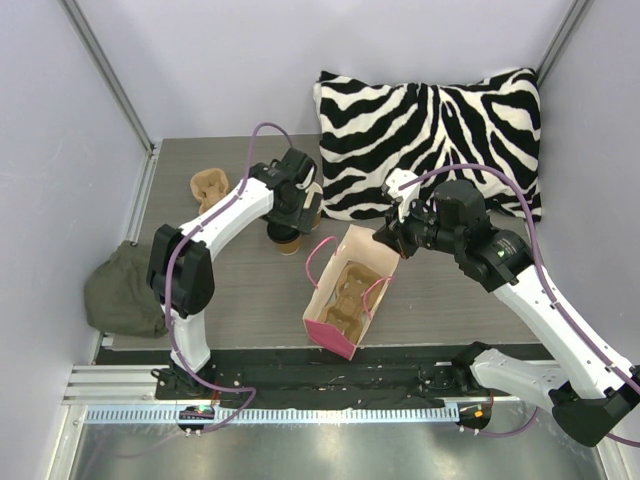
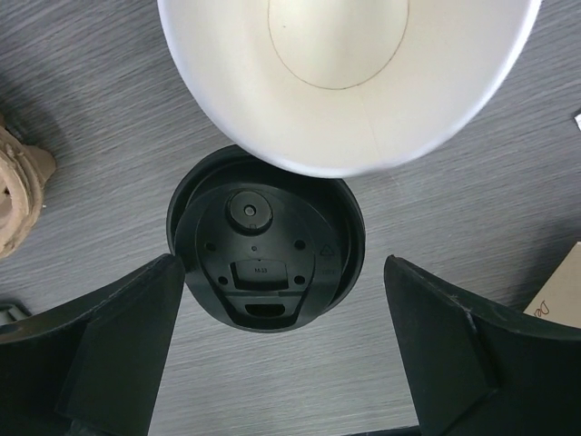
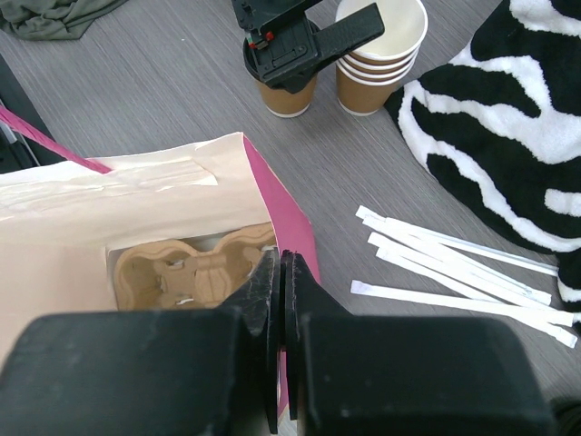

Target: Pack the takeout coffee

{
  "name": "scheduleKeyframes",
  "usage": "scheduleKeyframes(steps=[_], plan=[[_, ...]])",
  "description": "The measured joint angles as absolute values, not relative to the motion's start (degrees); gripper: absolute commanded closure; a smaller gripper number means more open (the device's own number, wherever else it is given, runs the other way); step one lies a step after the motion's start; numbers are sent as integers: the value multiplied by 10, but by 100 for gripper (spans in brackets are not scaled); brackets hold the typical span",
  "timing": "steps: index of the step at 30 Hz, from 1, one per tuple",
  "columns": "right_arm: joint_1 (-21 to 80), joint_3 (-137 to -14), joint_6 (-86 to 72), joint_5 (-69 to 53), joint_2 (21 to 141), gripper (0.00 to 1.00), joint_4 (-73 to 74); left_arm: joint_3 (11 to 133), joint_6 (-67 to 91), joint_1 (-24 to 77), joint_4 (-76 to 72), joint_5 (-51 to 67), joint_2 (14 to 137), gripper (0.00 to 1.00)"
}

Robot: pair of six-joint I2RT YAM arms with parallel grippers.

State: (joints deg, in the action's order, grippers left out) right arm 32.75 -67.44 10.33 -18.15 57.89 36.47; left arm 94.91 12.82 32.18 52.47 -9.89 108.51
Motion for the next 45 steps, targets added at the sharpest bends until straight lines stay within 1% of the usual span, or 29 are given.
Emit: scheduleKeyframes(steps=[1, 21, 27, 31, 33, 39, 43, 45], plan=[[328, -674, 103, -182, 579, 99, 364, 949, 128, 322, 525, -98, 1085, 0], [326, -674, 103, -182, 579, 99, 364, 958, 128, 324, 528, -114, 1082, 0], [326, -674, 103, -181, 579, 99, 364, 962, 128, 322, 537, -106, 1083, 5], [326, -674, 102, -181, 579, 99, 365, 963, 129, 321, 538, -102, 1085, 12], [326, -674, 102, -181, 579, 99, 364, 964, 129, 317, 539, -99, 1088, 14], [326, -674, 101, -181, 580, 99, 364, 964, 130, 309, 539, -94, 1094, 13], [325, -674, 101, -181, 584, 99, 364, 964, 130, 306, 539, -90, 1096, 15], [325, -674, 101, -181, 585, 99, 364, 964, 130, 306, 540, -88, 1097, 17]])
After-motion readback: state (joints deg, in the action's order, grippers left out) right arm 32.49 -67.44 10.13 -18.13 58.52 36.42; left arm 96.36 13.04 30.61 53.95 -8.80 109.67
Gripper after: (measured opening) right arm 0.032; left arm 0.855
